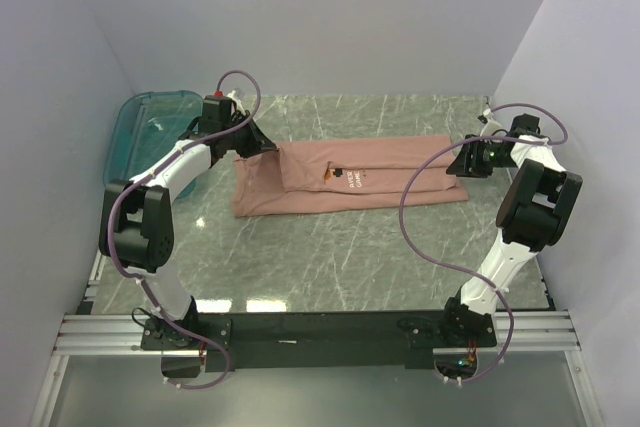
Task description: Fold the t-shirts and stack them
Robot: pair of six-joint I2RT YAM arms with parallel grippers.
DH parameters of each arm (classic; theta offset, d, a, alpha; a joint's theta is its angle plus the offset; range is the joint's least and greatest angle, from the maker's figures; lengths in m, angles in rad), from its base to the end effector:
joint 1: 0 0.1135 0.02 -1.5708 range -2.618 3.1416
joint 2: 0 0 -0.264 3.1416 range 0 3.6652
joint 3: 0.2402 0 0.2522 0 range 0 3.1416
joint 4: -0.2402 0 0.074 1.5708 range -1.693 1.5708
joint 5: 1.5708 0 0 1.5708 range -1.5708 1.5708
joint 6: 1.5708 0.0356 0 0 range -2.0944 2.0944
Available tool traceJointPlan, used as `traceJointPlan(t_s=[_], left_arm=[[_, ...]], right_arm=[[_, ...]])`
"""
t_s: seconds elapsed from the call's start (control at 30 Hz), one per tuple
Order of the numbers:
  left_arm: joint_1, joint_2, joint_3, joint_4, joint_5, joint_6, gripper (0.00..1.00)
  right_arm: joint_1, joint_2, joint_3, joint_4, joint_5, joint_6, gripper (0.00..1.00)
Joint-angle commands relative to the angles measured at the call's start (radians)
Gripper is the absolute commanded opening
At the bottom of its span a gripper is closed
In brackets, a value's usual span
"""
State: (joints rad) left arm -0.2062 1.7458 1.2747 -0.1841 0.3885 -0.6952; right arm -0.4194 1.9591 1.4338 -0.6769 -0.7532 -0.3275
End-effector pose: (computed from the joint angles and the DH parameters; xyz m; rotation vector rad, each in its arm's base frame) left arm 0.3851 -0.0943 0.2506 -0.3433 2.3046 -0.9084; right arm 0.3734 -0.1398 0.1937 -0.0675 2.4438 0.7319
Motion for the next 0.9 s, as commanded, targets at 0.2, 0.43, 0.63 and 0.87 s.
traceJointPlan(t_s=[0.2, 0.43, 0.63, 0.87], left_arm=[[0.004, -0.006, 0.008, 0.04, 0.023, 0.02, 0.01], [0.004, -0.005, 0.009, 0.038, 0.024, 0.023, 0.01], [0.004, -0.002, 0.012, 0.038, 0.026, 0.025, 0.01], [0.004, 0.006, 0.014, 0.032, 0.023, 0.028, 0.01]], right_arm=[[-0.005, -0.074, -0.006, -0.004, -0.023, -0.012, 0.5], [-0.005, -0.074, -0.006, -0.003, -0.023, -0.012, 0.5], [-0.005, -0.077, -0.007, -0.004, -0.023, -0.013, 0.5], [-0.005, -0.078, -0.007, -0.004, -0.025, -0.012, 0.5]])
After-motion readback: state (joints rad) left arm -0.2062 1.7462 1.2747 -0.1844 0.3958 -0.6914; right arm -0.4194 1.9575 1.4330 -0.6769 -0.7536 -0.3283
